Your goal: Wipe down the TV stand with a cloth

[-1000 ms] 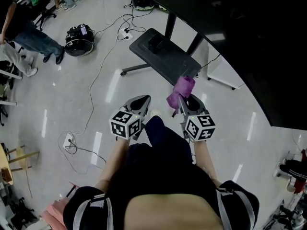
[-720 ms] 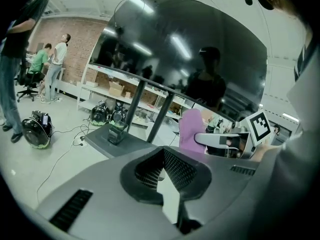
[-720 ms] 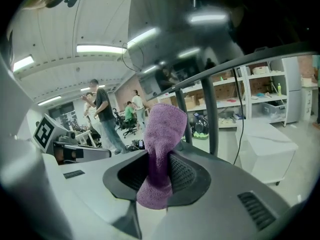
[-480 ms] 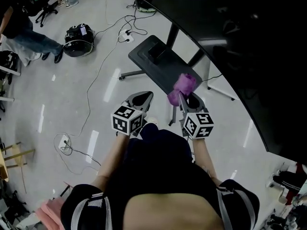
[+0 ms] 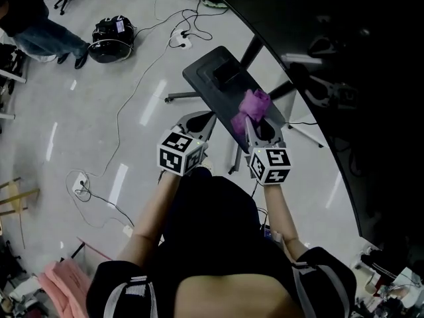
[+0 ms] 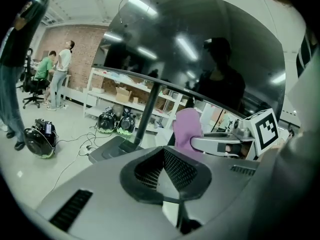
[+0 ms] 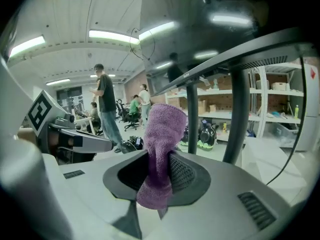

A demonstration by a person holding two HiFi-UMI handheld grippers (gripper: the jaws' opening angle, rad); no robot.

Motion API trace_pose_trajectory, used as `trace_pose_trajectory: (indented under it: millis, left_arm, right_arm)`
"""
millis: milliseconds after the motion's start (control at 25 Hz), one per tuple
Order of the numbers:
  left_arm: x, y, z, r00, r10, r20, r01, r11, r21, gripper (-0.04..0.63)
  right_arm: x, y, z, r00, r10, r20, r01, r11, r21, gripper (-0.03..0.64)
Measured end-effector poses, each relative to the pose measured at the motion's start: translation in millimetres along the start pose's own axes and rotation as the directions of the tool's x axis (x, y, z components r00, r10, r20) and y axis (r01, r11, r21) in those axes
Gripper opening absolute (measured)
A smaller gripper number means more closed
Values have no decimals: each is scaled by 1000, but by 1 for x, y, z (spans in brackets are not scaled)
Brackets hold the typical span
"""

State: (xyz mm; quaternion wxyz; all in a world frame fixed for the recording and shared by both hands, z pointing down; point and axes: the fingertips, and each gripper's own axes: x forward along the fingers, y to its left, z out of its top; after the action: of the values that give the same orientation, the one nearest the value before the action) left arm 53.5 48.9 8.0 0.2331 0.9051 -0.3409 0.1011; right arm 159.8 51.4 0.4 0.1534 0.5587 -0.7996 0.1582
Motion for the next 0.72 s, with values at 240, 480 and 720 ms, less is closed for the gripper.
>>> trace_pose_trajectory:
  millis: [240,480,720]
  left_arm:
    - [23,12,21,999,-38,8,38,999,-14,8]
    - [46,28,36,998,-67,-2,67,998,-20,8]
    - [73,45,40,993,-108,-40,108,994,7,8]
  right_arm:
    - [26,-3,20,999,-28,18,29,998,-55,106]
    - [46,-17,40,992,-115,44,121,980,-158,106]
    - [70,-32,56,975,-189,114,211,949,-235,106]
